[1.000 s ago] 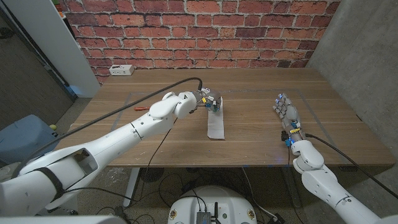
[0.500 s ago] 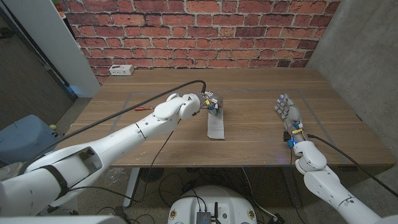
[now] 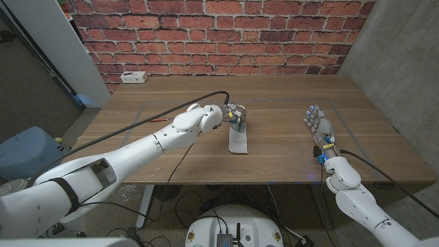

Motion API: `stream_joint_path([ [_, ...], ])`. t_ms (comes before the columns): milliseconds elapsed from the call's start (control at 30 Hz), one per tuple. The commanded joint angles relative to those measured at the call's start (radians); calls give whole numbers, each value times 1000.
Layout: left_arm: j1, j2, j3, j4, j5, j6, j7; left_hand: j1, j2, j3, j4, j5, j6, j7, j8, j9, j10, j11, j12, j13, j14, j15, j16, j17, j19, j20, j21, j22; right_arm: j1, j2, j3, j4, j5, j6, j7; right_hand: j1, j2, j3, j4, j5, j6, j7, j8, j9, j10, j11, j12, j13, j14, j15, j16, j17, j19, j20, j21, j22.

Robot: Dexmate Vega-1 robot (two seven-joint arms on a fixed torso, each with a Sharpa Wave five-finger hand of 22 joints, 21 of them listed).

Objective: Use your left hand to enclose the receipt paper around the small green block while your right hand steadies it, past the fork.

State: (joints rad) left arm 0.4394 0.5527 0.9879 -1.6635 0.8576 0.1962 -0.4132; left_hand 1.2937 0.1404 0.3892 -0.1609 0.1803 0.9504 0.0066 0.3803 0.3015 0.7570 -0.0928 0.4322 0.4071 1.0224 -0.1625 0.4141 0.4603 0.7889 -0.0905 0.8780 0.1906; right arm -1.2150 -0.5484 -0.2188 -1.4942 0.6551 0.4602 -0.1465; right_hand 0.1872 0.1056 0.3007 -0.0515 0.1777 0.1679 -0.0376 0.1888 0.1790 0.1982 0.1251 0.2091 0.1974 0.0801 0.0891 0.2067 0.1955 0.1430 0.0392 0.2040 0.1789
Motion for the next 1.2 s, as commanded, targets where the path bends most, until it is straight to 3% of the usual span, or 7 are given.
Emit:
stream_joint_path([
  [33, -12, -4, 16, 36, -4, -25, 27, -5, 7, 14, 8, 3, -3, -1, -10, 2, 90, 0, 171, 113, -8, -34, -9, 4, -9, -23, 6, 0, -1, 4, -2, -3, -4, -5, -11, -1, 2, 6, -1, 5, 5, -2, 0, 2, 7, 4, -1, 6, 5, -4, -7, 1, -2, -2, 1, 2],
  [267, -9, 7, 24, 26, 23, -15, 29, -50, -4, 16, 23, 5, -72, -12, -53, -6, 17, 4, 116, 76, -90, -23, -86, -33, -70, 9, -2, -9, 2, 8, -6, -2, -5, -8, -13, -1, 1, 6, -1, 5, 6, -2, 0, 2, 6, 4, -2, 6, 6, -4, -6, 1, -1, -2, 1, 2],
  [467, -7, 11, 23, 18, 34, -7, 20, -78, -10, 16, 30, 4, -87, -23, -65, -11, 0, 0, 89, 60, -109, -26, -110, -57, -106, 22, -13, -13, 7, 9, -7, -1, -8, -10, -15, -2, 1, 6, -1, 5, 5, -3, 0, 2, 6, 3, -2, 6, 6, -3, -6, 1, -1, -1, 1, 2],
  [867, -7, 26, 12, -12, 46, -5, -5, -131, -36, -2, 34, 1, -159, -47, -112, -27, -46, -5, 32, 27, -175, -28, -144, -77, -218, 95, -53, -13, 23, 7, -12, 4, -13, -19, -16, -2, 2, 7, -1, 5, 5, -3, 0, 2, 6, 3, -2, 6, 8, -2, -5, 1, -1, 0, 1, 2],
  [1000, -8, 29, 5, -16, 44, -8, -8, -150, -46, -15, 33, 1, -204, -51, -138, -37, -70, -2, 9, 16, -211, -19, -153, -76, -242, 103, -62, -12, 30, 8, -15, 6, -15, -23, -15, -2, 1, 7, -1, 5, 5, -2, 0, 2, 6, 4, -2, 6, 8, -2, -6, 1, -1, 0, 1, 2],
  [1200, -8, 36, -7, -16, 30, -25, -6, -174, -63, -30, 33, 0, -254, -77, -165, -47, -96, -1, -15, 8, -250, -15, -167, -83, -278, 107, -77, -12, 38, 8, -18, 6, -18, -27, -17, -1, 1, 7, -2, 5, 5, -2, 0, 2, 6, 3, -2, 6, 9, -2, -6, 1, -1, 0, 1, 2],
])
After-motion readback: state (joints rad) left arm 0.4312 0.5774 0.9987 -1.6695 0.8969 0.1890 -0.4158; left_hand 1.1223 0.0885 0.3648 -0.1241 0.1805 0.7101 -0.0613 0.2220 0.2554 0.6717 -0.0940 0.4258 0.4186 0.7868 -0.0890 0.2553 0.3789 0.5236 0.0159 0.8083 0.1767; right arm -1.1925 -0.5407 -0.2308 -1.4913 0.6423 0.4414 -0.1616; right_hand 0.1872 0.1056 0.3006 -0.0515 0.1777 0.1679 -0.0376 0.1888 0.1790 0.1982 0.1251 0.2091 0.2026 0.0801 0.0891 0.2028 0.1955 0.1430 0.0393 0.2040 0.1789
